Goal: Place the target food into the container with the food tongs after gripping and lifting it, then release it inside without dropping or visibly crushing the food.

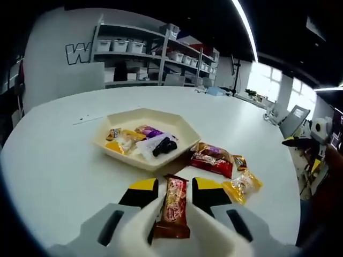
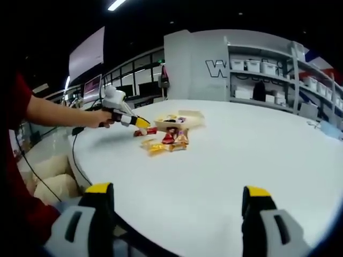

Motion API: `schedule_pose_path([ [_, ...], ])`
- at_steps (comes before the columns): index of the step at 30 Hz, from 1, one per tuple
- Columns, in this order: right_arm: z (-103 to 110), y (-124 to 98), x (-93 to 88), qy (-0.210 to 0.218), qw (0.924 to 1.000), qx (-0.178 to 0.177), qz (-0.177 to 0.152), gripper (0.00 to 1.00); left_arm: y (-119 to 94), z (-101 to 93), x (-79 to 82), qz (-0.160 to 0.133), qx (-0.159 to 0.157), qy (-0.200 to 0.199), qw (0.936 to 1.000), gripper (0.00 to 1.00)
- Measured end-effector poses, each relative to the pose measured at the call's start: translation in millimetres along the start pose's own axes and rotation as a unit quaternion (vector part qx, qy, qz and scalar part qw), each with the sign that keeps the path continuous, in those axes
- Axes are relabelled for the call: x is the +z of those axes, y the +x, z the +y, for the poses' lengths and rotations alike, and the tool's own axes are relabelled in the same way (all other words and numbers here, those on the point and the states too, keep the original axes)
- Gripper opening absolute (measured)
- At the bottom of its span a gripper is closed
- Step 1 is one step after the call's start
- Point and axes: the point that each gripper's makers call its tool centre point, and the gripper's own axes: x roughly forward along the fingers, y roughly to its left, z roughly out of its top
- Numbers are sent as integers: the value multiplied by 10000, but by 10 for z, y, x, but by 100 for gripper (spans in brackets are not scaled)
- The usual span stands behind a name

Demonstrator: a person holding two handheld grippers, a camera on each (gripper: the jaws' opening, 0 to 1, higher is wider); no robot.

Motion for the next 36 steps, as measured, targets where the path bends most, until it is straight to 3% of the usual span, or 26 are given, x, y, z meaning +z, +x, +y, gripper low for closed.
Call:
schedule_pose_path([
  [7, 94, 92, -43, -68, 9999, 106, 69, 99, -48, -69, 61, -70, -77, -46, 9999, 23],
  [14, 101, 130, -98, -97, 9998, 102, 121, 99, -96, -69, 213, -131, -139, -23, 9998, 23],
  [17, 114, 144, -90, -147, 9997, 106, 134, 99, -107, -90, 345, -284, -171, -22, 9994, 23],
  [36, 28, 76, 43, -72, 9997, -24, -233, 99, 175, -8, 708, -263, -132, 69, 9995, 23],
])
